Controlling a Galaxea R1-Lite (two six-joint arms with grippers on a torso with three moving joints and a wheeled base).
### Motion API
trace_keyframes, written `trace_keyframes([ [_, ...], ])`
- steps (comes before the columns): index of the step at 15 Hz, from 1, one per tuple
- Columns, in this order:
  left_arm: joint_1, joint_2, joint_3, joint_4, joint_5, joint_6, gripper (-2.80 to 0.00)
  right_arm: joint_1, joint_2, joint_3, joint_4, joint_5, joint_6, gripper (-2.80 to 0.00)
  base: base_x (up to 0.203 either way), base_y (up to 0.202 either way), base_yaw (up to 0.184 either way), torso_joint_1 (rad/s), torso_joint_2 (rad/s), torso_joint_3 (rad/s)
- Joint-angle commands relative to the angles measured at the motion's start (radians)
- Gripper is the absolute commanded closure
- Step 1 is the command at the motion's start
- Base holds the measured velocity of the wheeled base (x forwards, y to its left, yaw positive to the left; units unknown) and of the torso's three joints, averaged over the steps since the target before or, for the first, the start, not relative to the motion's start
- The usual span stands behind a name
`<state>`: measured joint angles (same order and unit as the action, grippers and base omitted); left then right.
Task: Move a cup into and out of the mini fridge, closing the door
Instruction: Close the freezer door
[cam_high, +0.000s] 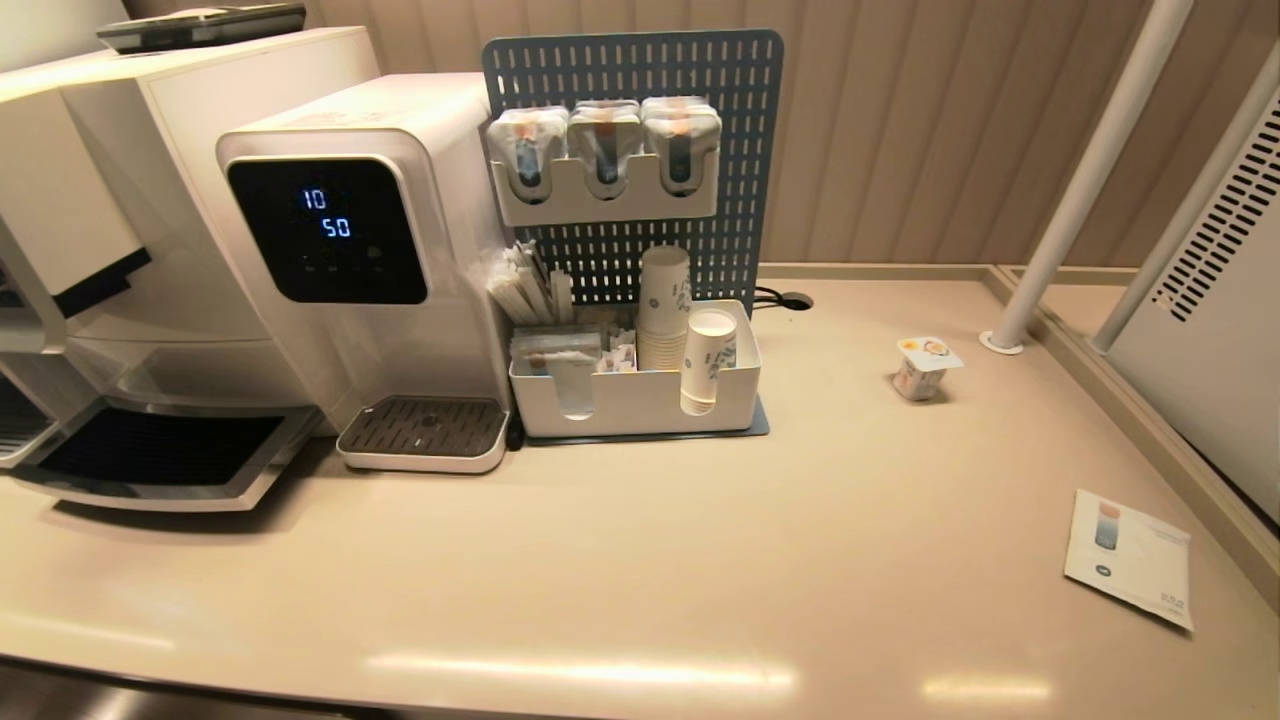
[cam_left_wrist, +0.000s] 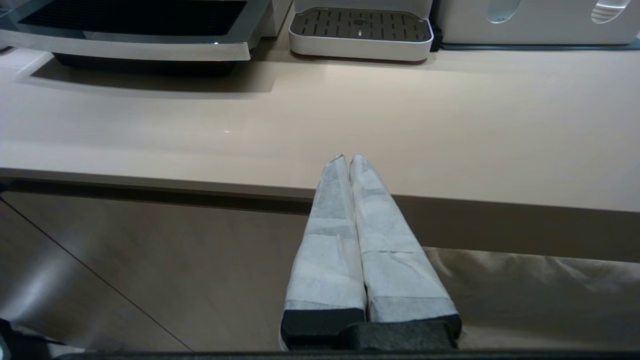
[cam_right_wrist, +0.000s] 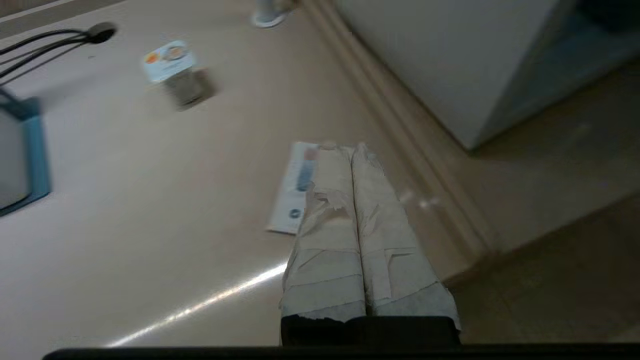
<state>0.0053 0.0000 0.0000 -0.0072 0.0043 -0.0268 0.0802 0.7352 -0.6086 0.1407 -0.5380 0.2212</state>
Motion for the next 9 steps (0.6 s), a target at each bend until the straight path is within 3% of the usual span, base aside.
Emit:
trace_keyframes([
  [1,0.001,0.002,0.002,0.000,0.000,-0.001,0.00,-0.002,-0.116,0.038,0.012,-0.280,-0.003,0.00,0.000,0.000,0.000,0.000,0.00,0.000],
  [3,0.001,0.002,0.002,0.000,0.001,-0.001,0.00,-0.010,-0.197,0.070,0.021,-0.334,-0.008,0.00,0.000,0.000,0.000,0.000,0.00,0.000],
  [6,0.001,0.002,0.002,0.000,0.000,-0.001,0.00,-0.109,-0.346,0.169,0.027,-0.335,-0.033,0.00,0.000,0.000,0.000,0.000,0.00,0.000],
  [7,0.001,0.002,0.002,0.000,0.000,-0.001,0.00,-0.109,-0.400,0.205,0.013,-0.290,-0.044,0.00,0.000,0.000,0.000,0.000,0.00,0.000],
  [9,0.001,0.002,0.002,0.000,0.002,-0.001,0.00,-0.078,-0.487,0.253,0.003,-0.109,-0.043,0.00,0.000,0.000,0.000,0.000,0.00,0.000],
])
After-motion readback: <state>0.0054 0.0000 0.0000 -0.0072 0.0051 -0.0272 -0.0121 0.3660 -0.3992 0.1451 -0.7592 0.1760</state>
